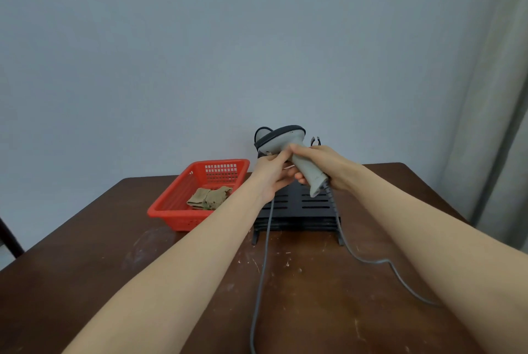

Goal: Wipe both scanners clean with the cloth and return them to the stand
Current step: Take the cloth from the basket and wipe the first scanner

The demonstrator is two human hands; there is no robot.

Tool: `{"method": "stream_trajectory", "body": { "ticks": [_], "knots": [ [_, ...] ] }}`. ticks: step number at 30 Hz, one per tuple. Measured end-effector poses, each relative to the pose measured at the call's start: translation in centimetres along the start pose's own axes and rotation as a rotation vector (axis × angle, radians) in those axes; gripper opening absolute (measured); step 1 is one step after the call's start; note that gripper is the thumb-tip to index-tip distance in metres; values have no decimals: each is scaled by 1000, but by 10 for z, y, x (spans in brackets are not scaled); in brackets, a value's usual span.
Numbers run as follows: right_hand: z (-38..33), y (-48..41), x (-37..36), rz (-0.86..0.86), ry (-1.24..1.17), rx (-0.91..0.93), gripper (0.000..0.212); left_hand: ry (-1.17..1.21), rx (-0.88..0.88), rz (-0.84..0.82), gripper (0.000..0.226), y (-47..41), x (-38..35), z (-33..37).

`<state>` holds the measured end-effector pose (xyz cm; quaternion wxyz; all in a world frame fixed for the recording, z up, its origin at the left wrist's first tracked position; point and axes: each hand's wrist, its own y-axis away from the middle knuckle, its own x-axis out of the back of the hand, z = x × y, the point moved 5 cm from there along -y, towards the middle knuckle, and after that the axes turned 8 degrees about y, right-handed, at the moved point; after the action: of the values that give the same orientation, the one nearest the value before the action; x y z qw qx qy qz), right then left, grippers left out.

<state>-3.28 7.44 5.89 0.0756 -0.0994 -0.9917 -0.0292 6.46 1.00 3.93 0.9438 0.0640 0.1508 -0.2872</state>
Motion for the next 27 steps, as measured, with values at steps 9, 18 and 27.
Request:
{"method": "stream_trajectory", "body": {
  "ticks": [9, 18, 27],
  "knots": [
    [7, -7, -2, -146, -97, -157, 38, -281, -49, 4, 28, 5, 10, 8],
    [18, -7, 4, -175, -74, -185, 26, -511, -272, 355, 32, -1, 65, 33],
    [25, -8, -7, -323, -27, -191, 19, -544, -396, 570, 28, 2, 93, 46]
  ]
}}
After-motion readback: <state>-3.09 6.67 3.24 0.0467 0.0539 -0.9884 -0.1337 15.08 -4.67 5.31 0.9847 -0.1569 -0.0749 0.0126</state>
